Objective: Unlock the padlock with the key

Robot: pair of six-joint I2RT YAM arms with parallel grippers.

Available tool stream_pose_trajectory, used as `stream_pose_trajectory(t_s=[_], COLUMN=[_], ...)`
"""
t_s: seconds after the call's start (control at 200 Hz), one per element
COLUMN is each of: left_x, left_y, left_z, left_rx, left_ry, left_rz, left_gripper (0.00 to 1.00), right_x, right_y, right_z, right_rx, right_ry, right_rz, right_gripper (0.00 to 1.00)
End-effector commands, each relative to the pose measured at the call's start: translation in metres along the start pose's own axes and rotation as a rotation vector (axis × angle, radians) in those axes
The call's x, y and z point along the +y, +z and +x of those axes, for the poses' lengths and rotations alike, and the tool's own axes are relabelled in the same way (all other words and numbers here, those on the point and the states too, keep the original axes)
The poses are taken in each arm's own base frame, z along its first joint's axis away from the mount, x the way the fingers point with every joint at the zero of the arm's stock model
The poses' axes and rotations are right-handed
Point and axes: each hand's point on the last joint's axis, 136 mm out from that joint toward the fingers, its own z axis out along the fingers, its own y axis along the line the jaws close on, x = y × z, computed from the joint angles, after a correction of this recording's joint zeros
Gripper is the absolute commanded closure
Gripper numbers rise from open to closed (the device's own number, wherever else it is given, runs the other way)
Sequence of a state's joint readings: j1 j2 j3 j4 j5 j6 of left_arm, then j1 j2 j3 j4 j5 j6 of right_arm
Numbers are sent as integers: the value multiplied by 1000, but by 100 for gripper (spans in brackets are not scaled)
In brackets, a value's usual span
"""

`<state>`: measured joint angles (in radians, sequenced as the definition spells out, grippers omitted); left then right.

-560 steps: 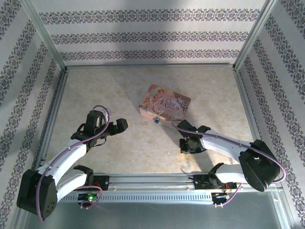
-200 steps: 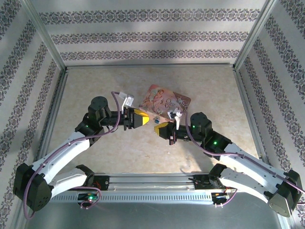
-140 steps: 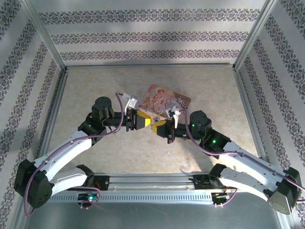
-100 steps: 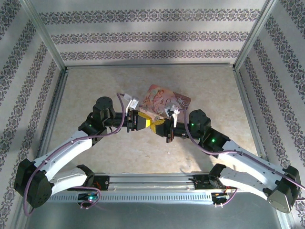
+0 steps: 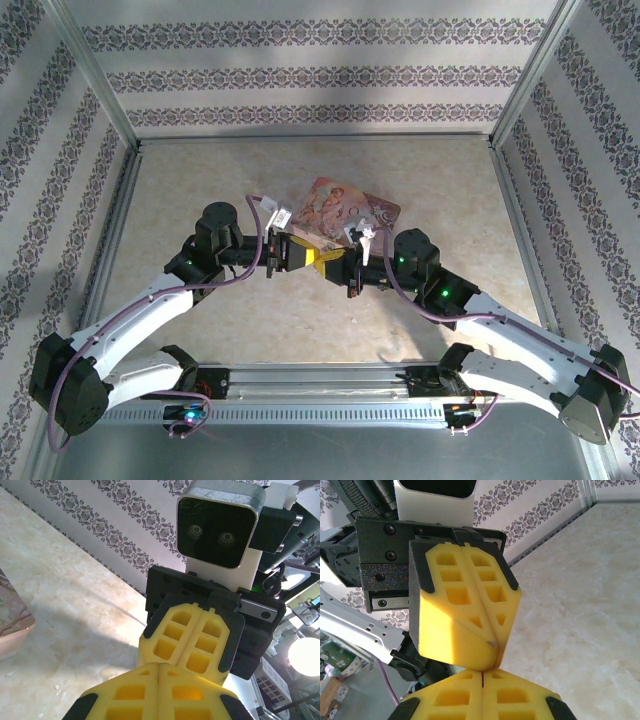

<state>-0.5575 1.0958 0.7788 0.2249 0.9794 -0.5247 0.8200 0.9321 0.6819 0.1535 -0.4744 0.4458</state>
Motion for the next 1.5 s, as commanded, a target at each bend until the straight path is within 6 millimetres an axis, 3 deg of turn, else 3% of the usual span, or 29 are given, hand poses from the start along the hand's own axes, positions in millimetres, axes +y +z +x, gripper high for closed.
stream_pose_trajectory(t_s=[0.0, 0.335, 0.52, 1.014, 1.499], left_x=[-13, -17, -16, -15, -14], left_y=[1, -5, -5, -7, -7], left_z=[-7, -14, -14, -13, -13], left_rx=[-7, -52, -56, -59, -61], left_ry=[49, 82, 81, 85, 90], left_rz=[18, -5, -7, -21, -32], left_gripper=[100, 100, 100, 100, 100], right_x=[11, 10, 11, 15, 9], right_y=[-4, -18, -17, 1, 2], right_z=[-19, -13, -9, -7, -4], right_rx=[-65, -100, -93, -60, -58], right_ry=[-28, -10, 20, 53, 62], right_rz=[-13, 3, -17, -71, -47], right_gripper=[96, 66, 61, 64, 83])
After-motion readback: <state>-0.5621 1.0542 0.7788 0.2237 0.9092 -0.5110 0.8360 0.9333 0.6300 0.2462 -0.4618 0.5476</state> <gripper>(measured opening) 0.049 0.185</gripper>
